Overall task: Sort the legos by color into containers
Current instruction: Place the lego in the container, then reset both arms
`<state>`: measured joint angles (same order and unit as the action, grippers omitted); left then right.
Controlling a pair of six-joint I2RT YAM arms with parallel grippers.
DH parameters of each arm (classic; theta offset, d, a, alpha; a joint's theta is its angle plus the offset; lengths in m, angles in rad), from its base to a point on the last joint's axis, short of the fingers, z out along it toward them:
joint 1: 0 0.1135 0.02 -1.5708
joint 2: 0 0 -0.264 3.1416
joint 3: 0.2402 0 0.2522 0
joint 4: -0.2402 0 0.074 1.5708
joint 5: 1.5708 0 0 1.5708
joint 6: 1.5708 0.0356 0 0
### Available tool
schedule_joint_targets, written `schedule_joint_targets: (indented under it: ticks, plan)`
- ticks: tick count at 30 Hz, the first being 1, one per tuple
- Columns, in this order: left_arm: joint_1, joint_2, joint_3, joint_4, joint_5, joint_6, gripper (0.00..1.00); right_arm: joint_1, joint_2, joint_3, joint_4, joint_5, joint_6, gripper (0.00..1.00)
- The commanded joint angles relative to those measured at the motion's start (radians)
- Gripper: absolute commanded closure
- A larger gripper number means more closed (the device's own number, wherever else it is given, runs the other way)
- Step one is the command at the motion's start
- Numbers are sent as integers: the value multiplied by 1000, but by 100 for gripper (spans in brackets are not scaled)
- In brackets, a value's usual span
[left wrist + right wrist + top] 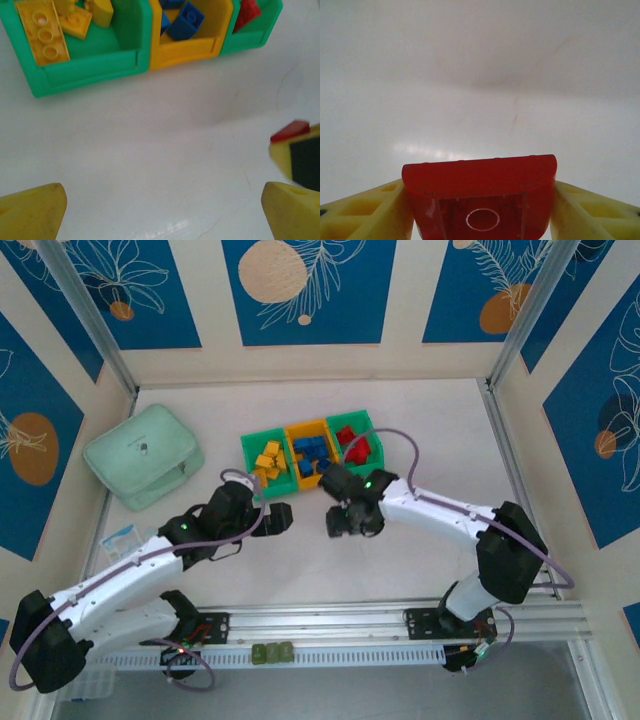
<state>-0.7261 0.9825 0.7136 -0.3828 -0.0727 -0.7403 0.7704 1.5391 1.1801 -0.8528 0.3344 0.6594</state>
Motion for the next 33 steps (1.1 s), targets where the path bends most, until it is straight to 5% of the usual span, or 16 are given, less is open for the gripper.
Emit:
schedule_joint_targets:
  ticks: [1,8,19,28,31,33]
  plan:
    - [34,27,67,-17,-12,59,1,-94,58,97,14,12,-116,36]
    - [85,56,99,17,3,73,1,-265,278,353,99,20,-195,36]
    - [128,99,139,25,28,77,1,-348,605,758,33,63,-249,27]
    - [166,95,141,20,30,97,1,-350,440,650,80,73,-267,13]
    - [201,76,152,-10,0,126,1,-352,320,536,124,97,-265,0]
    - [235,54,156,-33,-50,170,1,-353,219,420,173,142,-265,1]
